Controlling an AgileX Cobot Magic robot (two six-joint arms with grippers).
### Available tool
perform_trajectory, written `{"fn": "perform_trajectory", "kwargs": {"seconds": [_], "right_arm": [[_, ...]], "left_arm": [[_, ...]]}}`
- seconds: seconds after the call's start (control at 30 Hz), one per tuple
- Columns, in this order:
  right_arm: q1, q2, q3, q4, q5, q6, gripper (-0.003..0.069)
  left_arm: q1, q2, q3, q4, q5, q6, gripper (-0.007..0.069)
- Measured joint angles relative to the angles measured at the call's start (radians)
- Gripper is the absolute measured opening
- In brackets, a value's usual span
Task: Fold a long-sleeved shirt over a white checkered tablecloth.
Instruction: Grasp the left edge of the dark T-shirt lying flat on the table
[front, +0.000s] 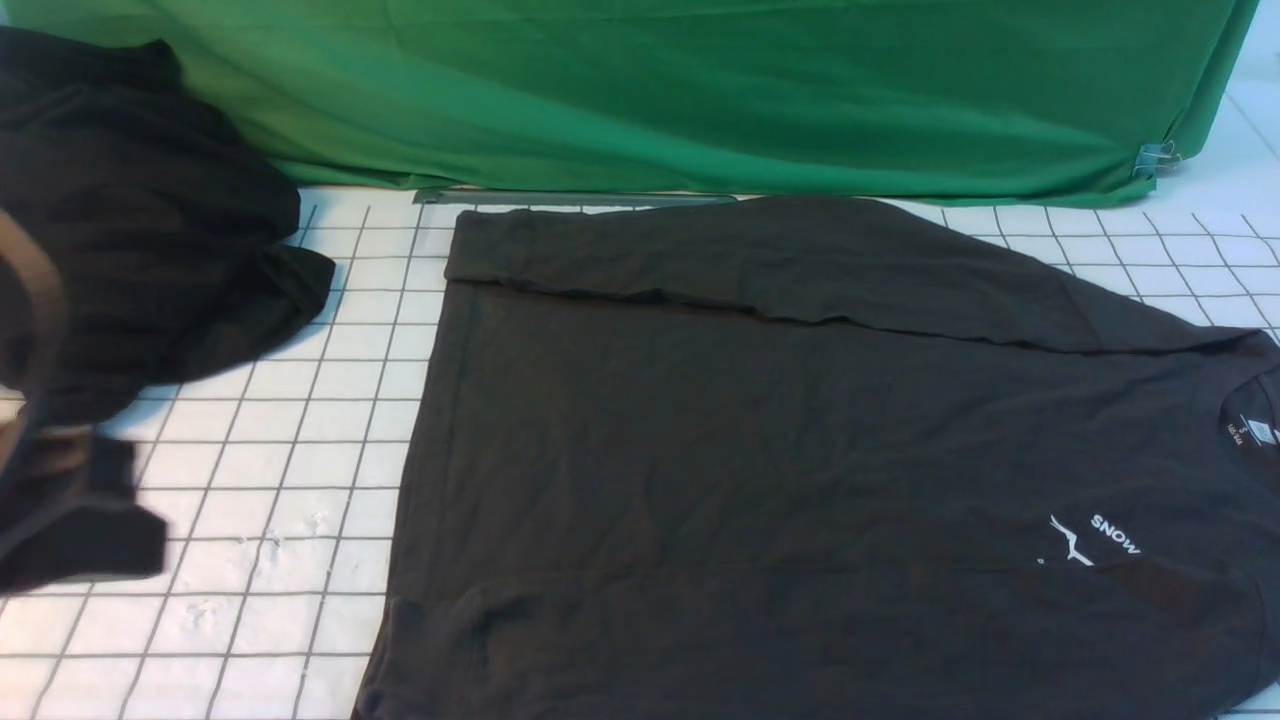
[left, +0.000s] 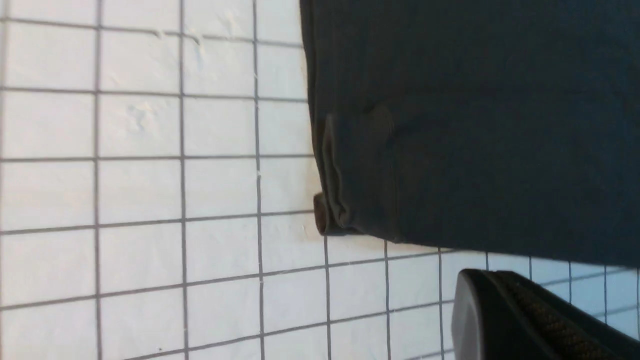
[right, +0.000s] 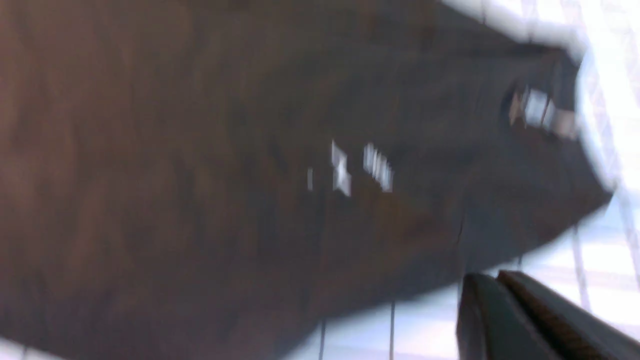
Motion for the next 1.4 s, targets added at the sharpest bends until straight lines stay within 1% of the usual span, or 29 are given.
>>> {"fn": "perform_trajectory", "kwargs": {"seconds": [0.07,0.13,0.2,0.23,0.27,0.37,0.4,0.43,0.47,0.5,0.57,0.67,0.83,0.93,1.0,1.03,1.07,1.1,1.13,1.17,1.2,1.3,1.4], "right_arm": [[0.009,0.052,0.005,-0.003,0.025,-0.008,0.0010],[0.017,0.089,0.009,-0.003,0.033,-0.010,0.0010],[0.027,0.113,0.010,-0.003,0.036,-0.012,0.0010],[0.032,0.119,0.010,-0.002,0.036,-0.012,0.0012],[0.034,0.121,0.010,-0.002,0.036,-0.012,0.0012],[0.035,0.122,0.010,0.000,0.033,-0.012,0.0018],[0.035,0.122,0.010,0.000,0.032,-0.012,0.0018],[0.035,0.122,0.010,0.000,0.028,-0.012,0.0020],[0.035,0.122,0.010,0.000,0.027,-0.012,0.0022],[0.035,0.122,0.010,0.001,0.025,-0.012,0.0027],[0.035,0.122,0.010,0.001,0.024,-0.012,0.0032],[0.035,0.122,0.010,0.001,0.024,-0.012,0.0038],[0.035,0.122,0.010,0.001,0.021,-0.012,0.0044],[0.035,0.122,0.010,0.001,0.018,-0.011,0.0050],[0.035,0.122,0.010,0.001,0.017,-0.011,0.0050],[0.035,0.122,0.010,0.001,0.017,-0.011,0.0050],[0.035,0.122,0.010,0.001,0.017,-0.011,0.0052],[0.035,0.122,0.010,0.001,0.017,-0.011,0.0052],[0.035,0.122,0.010,0.001,0.017,-0.011,0.0052],[0.035,0.122,0.010,0.001,0.017,-0.011,0.0052],[0.035,0.122,0.010,0.001,0.017,-0.011,0.0052],[0.035,0.122,0.010,0.001,0.017,-0.011,0.0052],[0.035,0.122,0.010,0.001,0.017,-0.011,0.0055]], "left_arm": [[-0.008,0.123,-0.004,-0.040,0.002,0.035,0.0001],[-0.036,0.199,-0.004,-0.042,-0.009,0.039,0.0008],[-0.096,0.270,-0.005,-0.004,-0.041,0.020,0.0026],[-0.139,0.319,-0.005,0.042,-0.065,-0.016,0.0045],[-0.155,0.325,-0.005,0.050,-0.073,-0.022,0.0052],[-0.276,0.431,-0.008,0.159,-0.166,-0.111,0.0140],[-0.282,0.443,-0.009,0.168,-0.172,-0.118,0.0146],[-0.318,0.481,-0.018,0.193,-0.217,-0.131,0.0197],[-0.338,0.503,-0.025,0.202,-0.249,-0.136,0.0222],[-0.356,0.540,-0.042,0.209,-0.281,-0.145,0.0258],[-0.371,0.585,-0.067,0.210,-0.317,-0.149,0.0303],[-0.373,0.653,-0.094,0.211,-0.345,-0.171,0.0329],[-0.373,0.718,-0.097,0.227,-0.359,-0.177,0.0316],[-0.373,0.754,-0.097,0.235,-0.355,-0.177,0.0275],[-0.373,0.765,-0.097,0.236,-0.354,-0.177,0.0230],[-0.373,0.765,-0.097,0.236,-0.354,-0.177,0.0227],[-0.373,0.766,-0.097,0.238,-0.354,-0.177,0.0195],[-0.373,0.766,-0.097,0.238,-0.354,-0.177,0.0191],[-0.373,0.766,-0.097,0.240,-0.354,-0.177,0.0148],[-0.373,0.766,-0.097,0.240,-0.354,-0.177,0.0143],[-0.373,0.766,-0.097,0.240,-0.354,-0.177,0.0122],[-0.373,0.762,-0.097,0.236,-0.351,-0.177,0.0031],[-0.373,0.734,-0.097,0.236,-0.347,-0.177,0.0021]]}}
